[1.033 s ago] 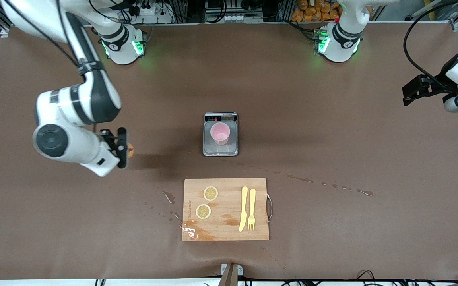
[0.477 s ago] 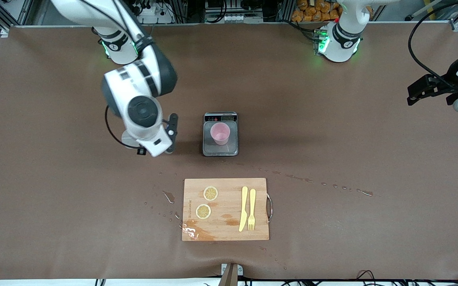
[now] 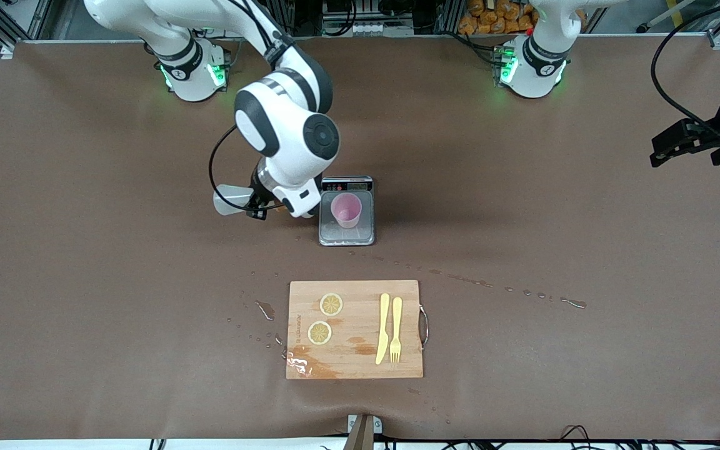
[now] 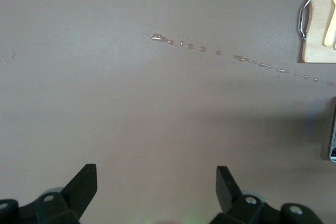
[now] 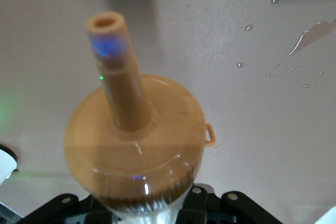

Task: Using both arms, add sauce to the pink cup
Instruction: 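Tilt the bottle nozzle down over the pink cup to pour sauce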

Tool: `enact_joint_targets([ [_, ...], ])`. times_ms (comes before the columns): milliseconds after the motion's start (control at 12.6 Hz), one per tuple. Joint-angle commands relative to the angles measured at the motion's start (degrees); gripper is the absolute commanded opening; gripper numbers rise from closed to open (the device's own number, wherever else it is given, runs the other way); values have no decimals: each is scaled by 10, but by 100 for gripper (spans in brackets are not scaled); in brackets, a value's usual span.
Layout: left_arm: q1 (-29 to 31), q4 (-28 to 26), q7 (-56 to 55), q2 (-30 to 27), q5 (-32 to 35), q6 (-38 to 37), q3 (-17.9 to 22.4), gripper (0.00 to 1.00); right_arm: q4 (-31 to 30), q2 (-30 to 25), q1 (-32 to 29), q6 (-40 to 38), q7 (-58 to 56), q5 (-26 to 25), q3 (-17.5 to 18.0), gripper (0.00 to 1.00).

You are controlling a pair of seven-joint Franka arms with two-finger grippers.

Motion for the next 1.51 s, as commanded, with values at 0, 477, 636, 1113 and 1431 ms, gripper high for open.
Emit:
enact_joint_targets([
  [0, 4, -13, 2, -1, -13, 14, -2, 100, 27, 22, 49, -35, 12, -64, -6, 0],
  [477, 6, -20, 2, 6, -13, 36, -2, 100, 35, 35, 87, -55, 14, -150, -7, 0],
  [636, 5, -20, 2, 7, -13, 38, -2, 100, 35, 41, 103, -70, 15, -178, -7, 0],
  [1113, 6, -21, 4, 7, -13, 43, -2, 100, 35, 52, 128, -79, 10, -214, -7, 0],
  [1431, 5, -22, 10, 10, -8, 51, -3, 100, 41, 36, 98, -90, 23, -193, -14, 0],
])
